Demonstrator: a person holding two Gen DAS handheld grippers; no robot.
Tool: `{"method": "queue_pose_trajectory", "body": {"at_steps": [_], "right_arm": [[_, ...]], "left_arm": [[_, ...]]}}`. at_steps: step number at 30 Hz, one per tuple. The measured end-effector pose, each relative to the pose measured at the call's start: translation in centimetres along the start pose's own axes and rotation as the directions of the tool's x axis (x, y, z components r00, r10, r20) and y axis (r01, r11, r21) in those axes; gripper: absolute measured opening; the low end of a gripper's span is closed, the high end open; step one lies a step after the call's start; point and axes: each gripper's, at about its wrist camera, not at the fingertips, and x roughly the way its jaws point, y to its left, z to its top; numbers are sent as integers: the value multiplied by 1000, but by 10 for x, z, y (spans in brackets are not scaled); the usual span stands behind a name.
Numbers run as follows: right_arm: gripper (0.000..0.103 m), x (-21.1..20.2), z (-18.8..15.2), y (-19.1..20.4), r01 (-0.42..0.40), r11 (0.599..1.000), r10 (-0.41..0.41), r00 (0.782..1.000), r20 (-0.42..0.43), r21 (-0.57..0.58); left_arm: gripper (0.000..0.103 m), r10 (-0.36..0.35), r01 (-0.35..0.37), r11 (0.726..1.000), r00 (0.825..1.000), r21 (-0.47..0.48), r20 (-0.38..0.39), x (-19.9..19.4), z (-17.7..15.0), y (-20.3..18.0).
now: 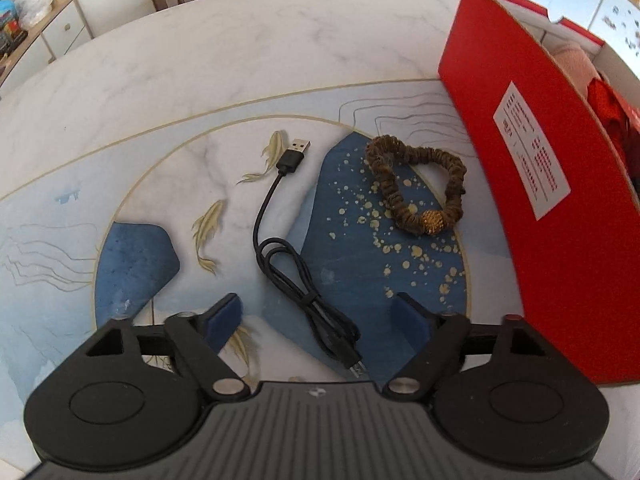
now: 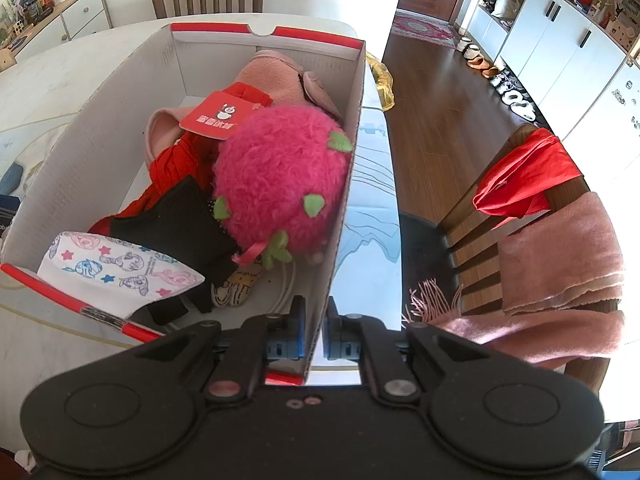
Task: Organize objects
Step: 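Move the left gripper to the black USB cable and close on it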
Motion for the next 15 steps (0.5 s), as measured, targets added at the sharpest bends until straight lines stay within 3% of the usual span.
{"method": "queue_pose_trajectory", "body": {"at_steps": [8, 15], "right_arm": [[8, 0, 0, 0, 0, 1000, 0, 1000, 0, -1], [7, 0, 0, 0, -1, 1000, 1, 1000, 0, 0]], "left_arm": [[35, 3, -3, 999, 1000, -35, 4, -6, 1, 4], [14, -8, 8, 999, 1000, -37, 3, -8, 0, 8]]}}
